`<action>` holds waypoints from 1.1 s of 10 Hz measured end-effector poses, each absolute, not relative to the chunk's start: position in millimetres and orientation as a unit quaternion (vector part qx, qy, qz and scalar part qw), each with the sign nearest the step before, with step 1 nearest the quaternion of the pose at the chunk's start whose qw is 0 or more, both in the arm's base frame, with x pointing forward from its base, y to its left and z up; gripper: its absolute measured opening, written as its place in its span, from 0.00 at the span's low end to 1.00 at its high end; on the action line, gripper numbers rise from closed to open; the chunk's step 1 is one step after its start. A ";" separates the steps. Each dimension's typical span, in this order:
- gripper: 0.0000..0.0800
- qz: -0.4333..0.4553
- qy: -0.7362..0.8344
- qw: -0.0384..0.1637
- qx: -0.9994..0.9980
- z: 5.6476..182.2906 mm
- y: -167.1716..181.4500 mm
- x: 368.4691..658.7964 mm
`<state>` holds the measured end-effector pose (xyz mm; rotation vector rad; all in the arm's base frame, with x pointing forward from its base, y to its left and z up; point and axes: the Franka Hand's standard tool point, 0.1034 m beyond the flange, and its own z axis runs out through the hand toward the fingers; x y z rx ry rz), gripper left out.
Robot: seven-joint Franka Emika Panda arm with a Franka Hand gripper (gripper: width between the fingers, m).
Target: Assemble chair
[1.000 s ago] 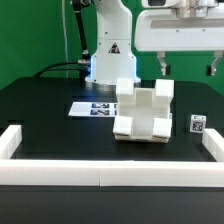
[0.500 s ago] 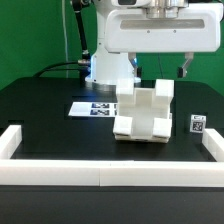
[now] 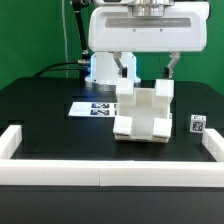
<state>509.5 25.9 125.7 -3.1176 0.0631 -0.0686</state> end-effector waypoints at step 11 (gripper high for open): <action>0.81 -0.022 -0.001 -0.012 -1.000 102.8 16.3 544.0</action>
Offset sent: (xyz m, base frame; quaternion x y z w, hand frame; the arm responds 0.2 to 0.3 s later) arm 0.0123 -0.0001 -0.0085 -0.0002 0.0085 -0.0095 0.9999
